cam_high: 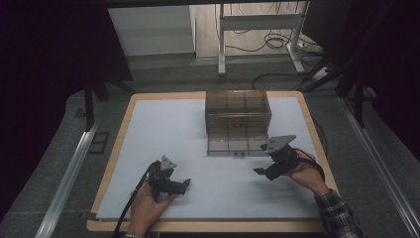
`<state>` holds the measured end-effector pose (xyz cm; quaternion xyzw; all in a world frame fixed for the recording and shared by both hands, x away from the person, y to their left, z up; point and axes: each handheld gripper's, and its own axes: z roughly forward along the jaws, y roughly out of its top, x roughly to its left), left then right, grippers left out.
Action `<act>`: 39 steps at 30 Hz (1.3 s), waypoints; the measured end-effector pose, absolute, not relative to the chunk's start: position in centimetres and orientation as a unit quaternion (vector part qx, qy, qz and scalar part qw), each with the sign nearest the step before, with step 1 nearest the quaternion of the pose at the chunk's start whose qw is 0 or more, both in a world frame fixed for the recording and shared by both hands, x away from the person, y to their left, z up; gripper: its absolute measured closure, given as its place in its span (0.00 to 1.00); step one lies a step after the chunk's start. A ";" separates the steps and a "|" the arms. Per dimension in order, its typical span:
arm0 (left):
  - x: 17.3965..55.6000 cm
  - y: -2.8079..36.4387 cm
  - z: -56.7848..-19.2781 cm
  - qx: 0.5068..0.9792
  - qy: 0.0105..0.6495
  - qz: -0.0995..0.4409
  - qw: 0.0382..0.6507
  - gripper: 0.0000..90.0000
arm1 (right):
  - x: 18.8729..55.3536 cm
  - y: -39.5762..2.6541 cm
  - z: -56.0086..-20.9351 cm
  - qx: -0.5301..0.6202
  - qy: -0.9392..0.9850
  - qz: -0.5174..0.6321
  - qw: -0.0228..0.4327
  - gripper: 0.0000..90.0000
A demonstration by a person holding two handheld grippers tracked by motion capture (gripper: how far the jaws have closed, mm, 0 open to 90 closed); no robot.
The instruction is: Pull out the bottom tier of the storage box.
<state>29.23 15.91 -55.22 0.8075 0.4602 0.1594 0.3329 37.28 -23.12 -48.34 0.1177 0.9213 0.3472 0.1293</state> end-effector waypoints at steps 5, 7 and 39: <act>29.2 15.9 -55.2 0.808 0.460 0.160 0.333 0.00 | 36.5 -23.4 -49.0 0.132 0.920 0.342 0.136 0.06; 29.2 15.9 -55.2 0.808 0.460 0.159 0.333 0.00 | 36.2 -23.6 -49.3 0.137 0.920 0.342 0.135 0.05; 29.2 15.9 -55.2 0.808 0.460 0.159 0.333 0.00 | 33.5 -24.5 -53.4 0.182 0.912 0.356 0.092 0.01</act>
